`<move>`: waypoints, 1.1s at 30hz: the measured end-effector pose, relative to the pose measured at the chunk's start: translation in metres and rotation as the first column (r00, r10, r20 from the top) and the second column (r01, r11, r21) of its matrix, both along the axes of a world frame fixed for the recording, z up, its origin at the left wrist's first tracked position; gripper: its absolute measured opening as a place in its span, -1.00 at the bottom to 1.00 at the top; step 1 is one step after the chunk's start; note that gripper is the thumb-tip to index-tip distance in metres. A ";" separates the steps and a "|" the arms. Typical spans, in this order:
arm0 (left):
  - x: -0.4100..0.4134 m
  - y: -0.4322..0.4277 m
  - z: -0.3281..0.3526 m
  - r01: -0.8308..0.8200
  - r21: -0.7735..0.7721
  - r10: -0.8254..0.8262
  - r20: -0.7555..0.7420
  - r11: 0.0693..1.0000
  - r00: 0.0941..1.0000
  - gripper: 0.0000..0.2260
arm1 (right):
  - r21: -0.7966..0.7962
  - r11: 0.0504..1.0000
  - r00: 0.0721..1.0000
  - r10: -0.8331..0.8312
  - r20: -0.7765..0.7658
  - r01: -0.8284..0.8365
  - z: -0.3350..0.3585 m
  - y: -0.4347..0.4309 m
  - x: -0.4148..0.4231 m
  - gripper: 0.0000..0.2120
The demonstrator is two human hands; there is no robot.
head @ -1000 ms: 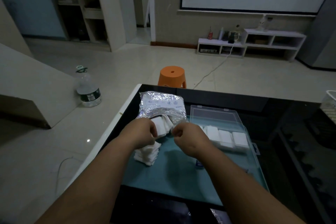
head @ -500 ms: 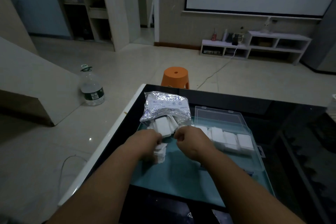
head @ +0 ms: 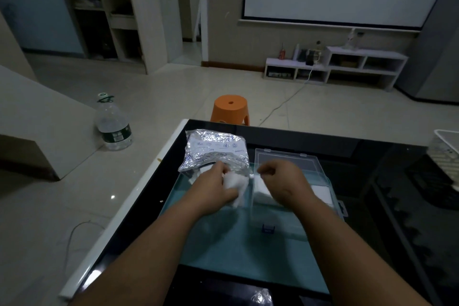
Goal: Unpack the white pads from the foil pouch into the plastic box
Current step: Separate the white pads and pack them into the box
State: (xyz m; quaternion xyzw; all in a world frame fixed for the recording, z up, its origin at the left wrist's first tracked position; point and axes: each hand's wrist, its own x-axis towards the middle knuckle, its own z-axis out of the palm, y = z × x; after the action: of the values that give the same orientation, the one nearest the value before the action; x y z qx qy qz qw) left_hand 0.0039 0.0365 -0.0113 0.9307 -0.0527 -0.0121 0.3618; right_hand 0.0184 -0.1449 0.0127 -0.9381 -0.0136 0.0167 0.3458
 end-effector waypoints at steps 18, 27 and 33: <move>0.016 -0.040 0.002 -0.318 -0.778 0.056 -0.344 0.543 0.937 -0.90 | 0.492 0.854 0.962 -0.037 -0.270 0.171 -0.001 -0.015 -0.002 -0.41; 0.020 -0.045 0.000 -0.322 -0.800 0.066 -0.336 0.507 0.939 -0.77 | 0.505 0.847 0.974 -0.063 -0.218 0.168 0.002 -0.020 -0.001 -0.70; 0.021 -0.046 0.002 -0.329 -0.844 0.038 -0.347 0.424 0.937 -0.76 | 0.549 0.813 0.972 -0.085 -0.220 0.195 0.005 -0.015 -0.003 -0.67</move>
State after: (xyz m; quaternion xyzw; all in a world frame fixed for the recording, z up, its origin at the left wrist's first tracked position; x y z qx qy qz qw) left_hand 0.0247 -0.0099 -0.0095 0.5888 0.1027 -0.0713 0.7986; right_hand 0.0157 -0.1600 0.0182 -0.7855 0.0834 0.0733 0.6089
